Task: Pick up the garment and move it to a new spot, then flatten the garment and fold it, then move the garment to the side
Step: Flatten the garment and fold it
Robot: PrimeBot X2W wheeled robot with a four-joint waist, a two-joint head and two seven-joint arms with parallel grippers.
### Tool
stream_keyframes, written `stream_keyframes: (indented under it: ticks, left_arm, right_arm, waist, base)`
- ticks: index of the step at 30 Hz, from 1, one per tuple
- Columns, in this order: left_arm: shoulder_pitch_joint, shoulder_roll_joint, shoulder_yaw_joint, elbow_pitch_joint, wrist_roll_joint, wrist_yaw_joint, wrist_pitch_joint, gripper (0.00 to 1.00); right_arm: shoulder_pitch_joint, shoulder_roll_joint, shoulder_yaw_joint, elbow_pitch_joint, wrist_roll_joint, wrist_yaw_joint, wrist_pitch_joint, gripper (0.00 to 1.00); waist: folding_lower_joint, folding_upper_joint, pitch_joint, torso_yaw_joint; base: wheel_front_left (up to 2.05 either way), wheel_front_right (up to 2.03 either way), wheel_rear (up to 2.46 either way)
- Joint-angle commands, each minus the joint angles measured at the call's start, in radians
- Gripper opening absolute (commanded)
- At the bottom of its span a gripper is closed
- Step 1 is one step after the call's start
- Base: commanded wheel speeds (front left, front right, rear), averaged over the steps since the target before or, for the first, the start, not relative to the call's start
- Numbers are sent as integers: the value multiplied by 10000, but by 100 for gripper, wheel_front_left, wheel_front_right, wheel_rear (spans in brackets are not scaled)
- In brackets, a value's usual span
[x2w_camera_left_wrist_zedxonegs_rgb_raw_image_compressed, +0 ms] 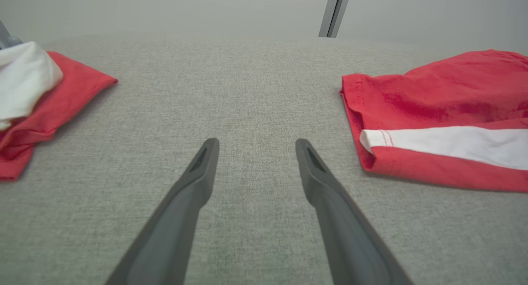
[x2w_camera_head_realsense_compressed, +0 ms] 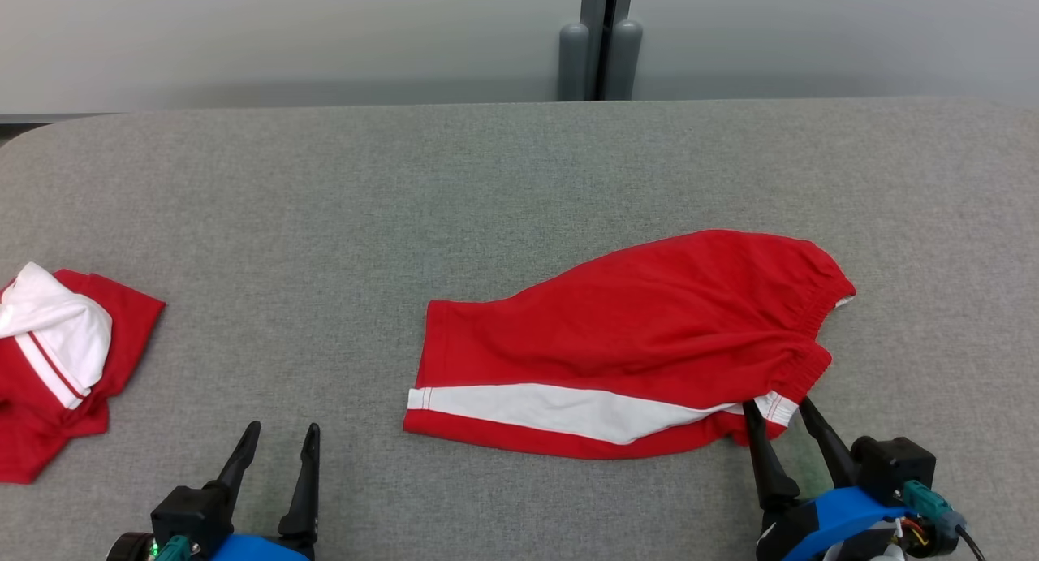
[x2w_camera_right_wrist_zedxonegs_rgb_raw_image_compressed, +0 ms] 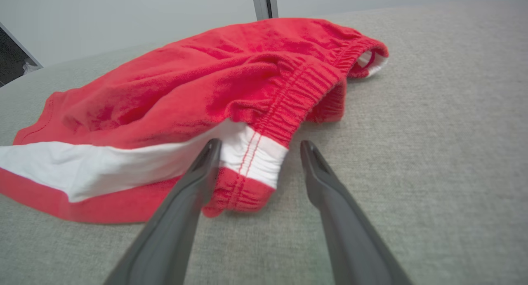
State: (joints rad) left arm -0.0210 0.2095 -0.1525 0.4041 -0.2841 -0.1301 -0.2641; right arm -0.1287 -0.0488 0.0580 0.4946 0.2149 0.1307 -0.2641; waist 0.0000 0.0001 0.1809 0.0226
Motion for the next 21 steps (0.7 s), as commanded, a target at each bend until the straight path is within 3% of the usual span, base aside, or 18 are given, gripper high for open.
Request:
stream_keyframes:
  ticks: [1, 11, 12, 13, 14, 15, 17, 21]
  left_arm:
    - [-112, 46, -110, -83, -56, -13, -3, 100]
    - [-196, 135, -157, -88, -171, -13, -3, 100]
    - [-206, 130, -146, -92, -176, -13, -3, 100]
    - [-210, 123, -128, -94, -180, -13, -3, 100]
    - [-209, 113, -109, -97, -184, -13, -3, 100]
    - [-195, 107, -80, -101, -196, -13, -3, 100]
    - [-148, 80, -142, -130, -255, -13, -2, 100]
    - [-144, 148, -430, -222, -410, -13, -3, 100]
  right_arm:
    - [-158, -38, -72, 57, -84, 1, -3, 100]
    - [-346, -41, 186, 189, -199, 1, -3, 100]
    - [-327, -43, 211, 155, -208, 1, -3, 89]
    - [-285, -44, 235, 109, -226, 1, -3, 71]
    - [-222, -43, 250, 56, -235, 1, -3, 46]
    - [-157, -43, 257, 22, -245, 1, -3, 36]
    - [-74, -46, 228, -69, -283, 1, -3, 0]
    - [26, -46, 180, -259, -336, 1, -3, 0]
  waist:
    - [0, -1, 8, 33]
    - [0, -1, 97, 174]
    - [0, -1, 104, 187]
    - [0, -1, 107, 192]
    - [0, -1, 107, 189]
    - [0, -1, 110, 168]
    - [0, -1, 115, 96]
    - [0, -1, 134, -143]
  base:
    - [0, 0, 0]
    - [0, 0, 0]
    - [0, 0, 0]
    - [0, 0, 0]
    - [0, 0, 0]
    - [0, 0, 0]
    - [0, 0, 0]
    - [0, 0, 0]
